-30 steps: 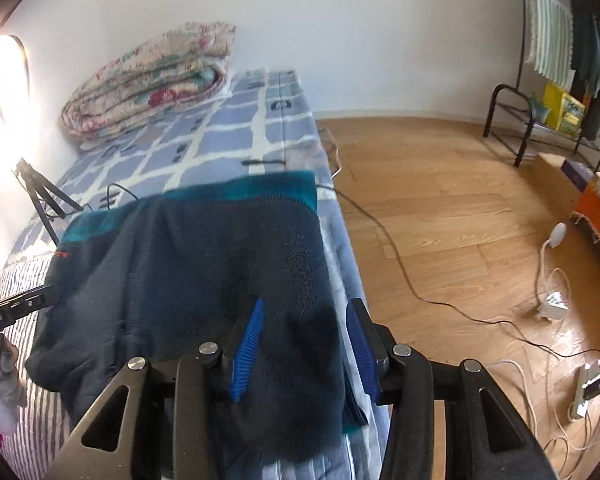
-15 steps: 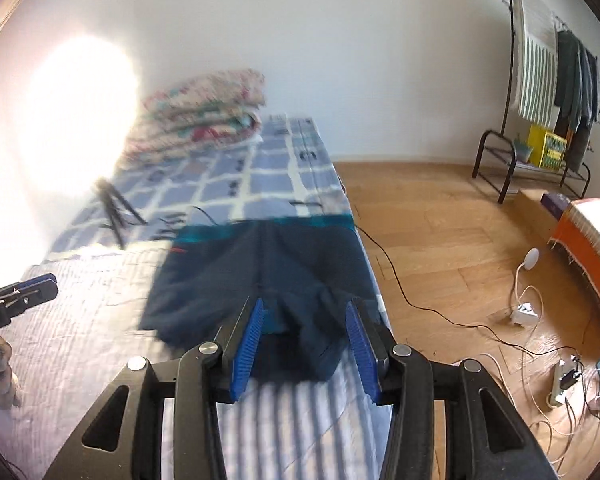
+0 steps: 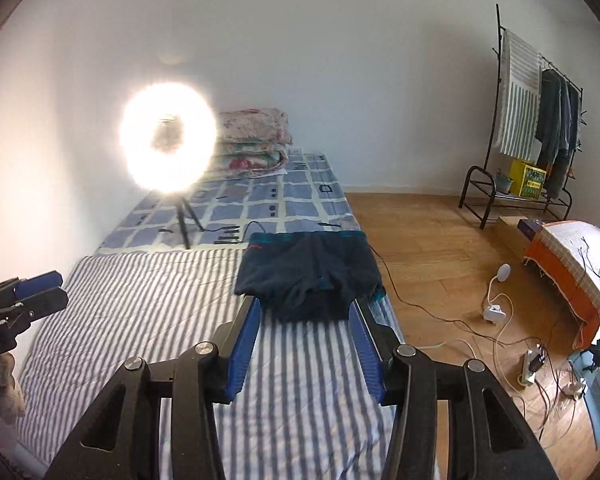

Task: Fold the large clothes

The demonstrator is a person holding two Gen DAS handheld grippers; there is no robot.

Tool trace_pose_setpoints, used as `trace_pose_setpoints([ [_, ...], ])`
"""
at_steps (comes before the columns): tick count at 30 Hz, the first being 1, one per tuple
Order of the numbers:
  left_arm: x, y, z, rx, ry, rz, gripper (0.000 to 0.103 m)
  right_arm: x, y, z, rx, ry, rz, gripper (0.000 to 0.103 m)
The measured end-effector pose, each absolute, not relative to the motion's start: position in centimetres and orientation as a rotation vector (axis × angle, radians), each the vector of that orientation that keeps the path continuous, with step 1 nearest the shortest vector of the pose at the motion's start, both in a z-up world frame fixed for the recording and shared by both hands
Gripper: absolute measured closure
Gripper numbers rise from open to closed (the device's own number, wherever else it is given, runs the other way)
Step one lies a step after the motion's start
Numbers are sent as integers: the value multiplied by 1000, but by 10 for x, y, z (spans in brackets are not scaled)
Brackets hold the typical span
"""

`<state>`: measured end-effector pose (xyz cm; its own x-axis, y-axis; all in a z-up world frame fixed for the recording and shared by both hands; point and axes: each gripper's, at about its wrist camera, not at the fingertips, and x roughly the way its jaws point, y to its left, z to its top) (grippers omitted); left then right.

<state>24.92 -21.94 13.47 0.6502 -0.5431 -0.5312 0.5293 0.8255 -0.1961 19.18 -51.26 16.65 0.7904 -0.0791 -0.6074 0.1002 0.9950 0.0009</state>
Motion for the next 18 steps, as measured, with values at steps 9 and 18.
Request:
trace_pose_setpoints([
  [9,162,-191,125,-41,558,-606,24,100,-475,147,76,592,-116,35],
  [18,130,-188,94,19,561,-588,15,69,-464,121,52,578,-179,14],
])
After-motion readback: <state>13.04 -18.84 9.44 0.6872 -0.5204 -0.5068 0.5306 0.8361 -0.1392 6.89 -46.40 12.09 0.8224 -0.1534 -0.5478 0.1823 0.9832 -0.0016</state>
